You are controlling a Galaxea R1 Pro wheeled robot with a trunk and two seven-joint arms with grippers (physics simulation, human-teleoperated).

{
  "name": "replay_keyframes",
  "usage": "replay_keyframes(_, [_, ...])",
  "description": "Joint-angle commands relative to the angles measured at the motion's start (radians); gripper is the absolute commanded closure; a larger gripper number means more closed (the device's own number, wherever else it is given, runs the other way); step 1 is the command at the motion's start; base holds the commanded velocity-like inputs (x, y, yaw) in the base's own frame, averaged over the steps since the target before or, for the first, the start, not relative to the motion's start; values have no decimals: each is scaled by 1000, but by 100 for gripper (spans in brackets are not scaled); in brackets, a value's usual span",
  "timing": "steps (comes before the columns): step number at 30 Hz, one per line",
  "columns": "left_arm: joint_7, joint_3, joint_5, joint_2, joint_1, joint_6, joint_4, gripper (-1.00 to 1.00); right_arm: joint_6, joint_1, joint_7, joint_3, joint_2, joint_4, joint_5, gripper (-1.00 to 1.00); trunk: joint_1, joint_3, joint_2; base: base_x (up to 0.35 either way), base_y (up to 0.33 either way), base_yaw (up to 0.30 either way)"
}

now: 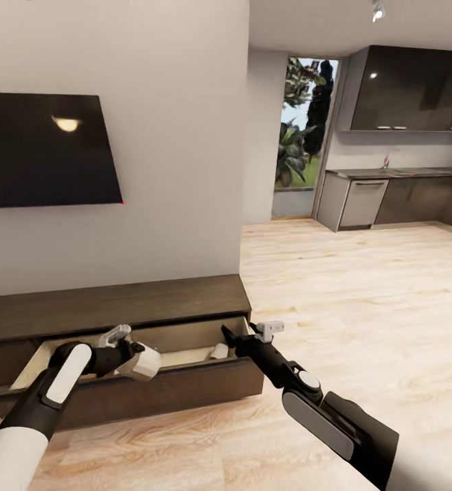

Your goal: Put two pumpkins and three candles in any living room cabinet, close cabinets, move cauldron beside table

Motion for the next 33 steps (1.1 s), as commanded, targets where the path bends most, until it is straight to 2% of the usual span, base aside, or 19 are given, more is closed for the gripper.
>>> replay_keyframes(1, [9, -14, -4, -7, -8, -28, 23, 100, -9, -2, -6, 5, -1, -3, -10, -100, 0, -1, -1, 0, 0, 0])
replay_keyframes(3, [7, -32, -36, -27, -20, -62, 50, 100, -11, -2, -7, 5, -1, -7, -9, -100, 0, -1, -1, 0, 0, 0])
replay_keyframes(7, [6, -46, -52, -74, -45, -83, 66, 100, -13, 1, -5, 4, -4, -49, -10, -100, 0, -1, -1, 13, 0, 0])
replay_keyframes(9, [6, -67, -58, -88, -49, -98, 98, 100, -14, 5, -6, 4, -8, -84, -9, -100, 0, -1, -1, 170, 0, 0])
replay_keyframes(11, [6, -92, -71, -89, -52, -146, 131, 100, -13, 9, -5, 5, -9, -106, -7, -100, 0, -1, -1, 272, 0, 0])
replay_keyframes(14, [6, -105, -82, -88, -53, -188, 152, 100, -11, 10, -5, 8, -10, -117, -5, -100, 0, -1, -1, 183, 0, 0])
replay_keyframes(33, [6, -120, -83, -93, -52, -195, 158, 100, -9, 10, -2, 11, -8, -118, -5, -100, 0, -1, -1, 267, -14, 0])
